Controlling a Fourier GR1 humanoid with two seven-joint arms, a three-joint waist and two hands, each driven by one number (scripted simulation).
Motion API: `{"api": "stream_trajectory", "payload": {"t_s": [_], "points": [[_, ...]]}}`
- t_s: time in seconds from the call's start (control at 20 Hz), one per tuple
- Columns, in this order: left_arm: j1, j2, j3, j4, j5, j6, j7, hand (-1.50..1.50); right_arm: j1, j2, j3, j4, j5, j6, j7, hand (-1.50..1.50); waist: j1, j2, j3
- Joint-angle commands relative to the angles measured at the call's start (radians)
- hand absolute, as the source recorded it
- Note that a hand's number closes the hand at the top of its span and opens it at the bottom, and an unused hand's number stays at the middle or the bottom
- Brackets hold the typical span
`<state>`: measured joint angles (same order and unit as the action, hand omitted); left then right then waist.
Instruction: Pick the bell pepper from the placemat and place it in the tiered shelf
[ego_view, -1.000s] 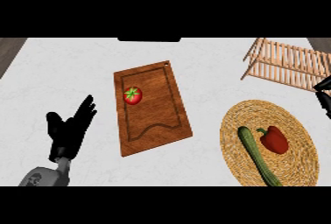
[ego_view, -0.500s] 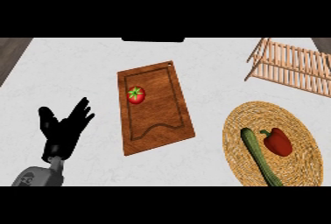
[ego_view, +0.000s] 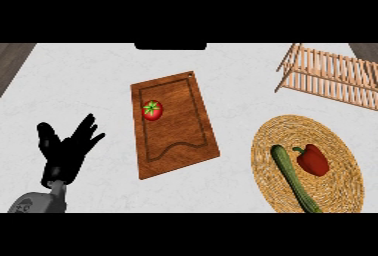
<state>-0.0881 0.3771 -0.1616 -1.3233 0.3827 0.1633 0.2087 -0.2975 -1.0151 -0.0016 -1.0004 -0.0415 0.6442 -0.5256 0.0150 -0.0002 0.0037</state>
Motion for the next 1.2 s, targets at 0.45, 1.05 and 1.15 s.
{"api": "stream_trajectory", "payload": {"t_s": [0.45,1.05,1.15], "points": [[0.047,-0.013,0.025,-0.011,-0.043,-0.014,0.016,0.0,0.04,0.112,0.048,-0.461,0.033,-0.114,0.524,-1.5,-0.02,-0.003,-0.005],[0.028,-0.053,0.051,0.024,-0.08,-0.042,0.023,0.0,0.069,0.239,0.144,-0.601,0.219,-0.103,0.734,-1.5,-0.018,0.0,-0.004],[0.104,-0.061,0.041,-0.058,-0.088,-0.034,0.026,0.0,0.075,0.233,0.137,-0.557,0.271,-0.092,0.7,-1.5,-0.012,0.0,-0.004]]}}
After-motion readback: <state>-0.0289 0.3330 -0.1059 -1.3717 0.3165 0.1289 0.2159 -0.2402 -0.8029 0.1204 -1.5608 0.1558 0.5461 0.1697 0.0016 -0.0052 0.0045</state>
